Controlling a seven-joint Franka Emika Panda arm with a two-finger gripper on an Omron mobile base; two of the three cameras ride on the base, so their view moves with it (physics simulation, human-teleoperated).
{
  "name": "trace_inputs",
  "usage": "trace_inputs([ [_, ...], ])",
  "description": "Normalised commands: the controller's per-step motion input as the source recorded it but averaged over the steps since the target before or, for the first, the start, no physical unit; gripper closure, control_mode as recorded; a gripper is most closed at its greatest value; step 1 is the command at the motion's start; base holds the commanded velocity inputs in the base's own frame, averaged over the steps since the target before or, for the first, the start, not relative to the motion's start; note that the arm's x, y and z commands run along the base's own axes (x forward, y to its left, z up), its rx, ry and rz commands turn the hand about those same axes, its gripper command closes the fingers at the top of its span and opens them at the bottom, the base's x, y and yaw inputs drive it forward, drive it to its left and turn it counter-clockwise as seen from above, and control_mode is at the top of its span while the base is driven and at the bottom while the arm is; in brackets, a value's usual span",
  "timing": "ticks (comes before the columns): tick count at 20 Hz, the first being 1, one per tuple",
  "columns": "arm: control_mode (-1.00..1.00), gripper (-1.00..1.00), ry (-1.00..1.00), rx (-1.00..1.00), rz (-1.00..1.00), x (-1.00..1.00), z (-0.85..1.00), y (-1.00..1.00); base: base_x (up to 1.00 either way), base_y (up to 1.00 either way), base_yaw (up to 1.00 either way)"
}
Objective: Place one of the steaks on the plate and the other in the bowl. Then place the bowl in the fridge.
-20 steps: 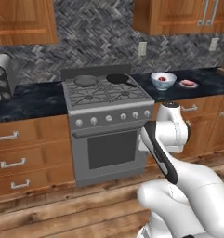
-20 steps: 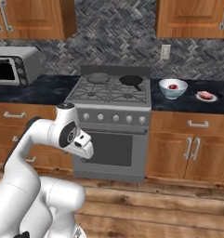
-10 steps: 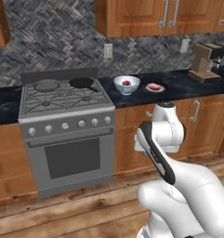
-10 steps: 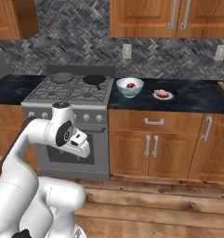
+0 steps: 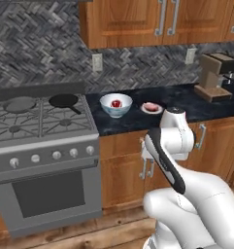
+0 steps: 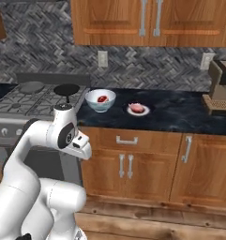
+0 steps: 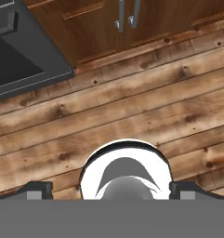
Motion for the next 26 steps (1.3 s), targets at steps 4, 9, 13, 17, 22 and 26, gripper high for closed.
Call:
trace_inputs([
  [4,1.0,-1.0,0.0,0.0,0.0,0.0,0.0,0.0,0.85,-0.21,0.01],
  [9,1.0,-1.0,0.0,0.0,0.0,0.0,0.0,0.0,0.88,-0.21,0.04],
  [13,1.0,-1.0,0.0,0.0,0.0,0.0,0.0,0.0,0.46,-0.23,0.12],
  [17,1.0,-1.0,0.0,0.0,0.0,0.0,0.0,0.0,0.12,-0.35,0.05],
  [22,1.0,-1.0,0.0,0.0,0.0,0.0,0.0,0.0,0.34,-0.45,0.03],
  [26,1.0,-1.0,0.0,0.0,0.0,0.0,0.0,0.0,0.61,-0.3,0.04],
])
